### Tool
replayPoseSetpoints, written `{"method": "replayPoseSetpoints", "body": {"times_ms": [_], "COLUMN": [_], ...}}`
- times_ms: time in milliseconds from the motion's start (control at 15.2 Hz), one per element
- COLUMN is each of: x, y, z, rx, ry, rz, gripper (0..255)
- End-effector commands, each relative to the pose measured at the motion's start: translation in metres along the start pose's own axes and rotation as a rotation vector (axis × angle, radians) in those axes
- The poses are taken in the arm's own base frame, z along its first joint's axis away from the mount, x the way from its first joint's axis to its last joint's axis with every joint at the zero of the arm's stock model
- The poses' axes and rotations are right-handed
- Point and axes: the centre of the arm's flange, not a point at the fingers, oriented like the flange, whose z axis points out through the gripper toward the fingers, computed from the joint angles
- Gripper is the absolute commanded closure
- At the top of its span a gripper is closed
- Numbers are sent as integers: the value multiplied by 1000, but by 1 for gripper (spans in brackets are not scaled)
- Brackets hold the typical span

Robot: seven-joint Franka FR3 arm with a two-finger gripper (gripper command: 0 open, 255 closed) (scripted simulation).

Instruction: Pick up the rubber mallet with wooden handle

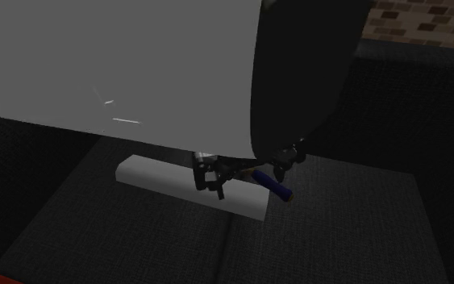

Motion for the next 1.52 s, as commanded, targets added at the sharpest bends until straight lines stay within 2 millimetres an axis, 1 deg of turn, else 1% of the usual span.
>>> {"method": "replayPoseSetpoints", "body": {"times_ms": [0,726,1452], "x": [15,100,189], "y": [10,48,70], "z": [21,133,245], "rx": [-8,-48,-88], "ry": [-3,-27,-50], "rz": [-42,-265,-488], "gripper": [0,0,0]}}
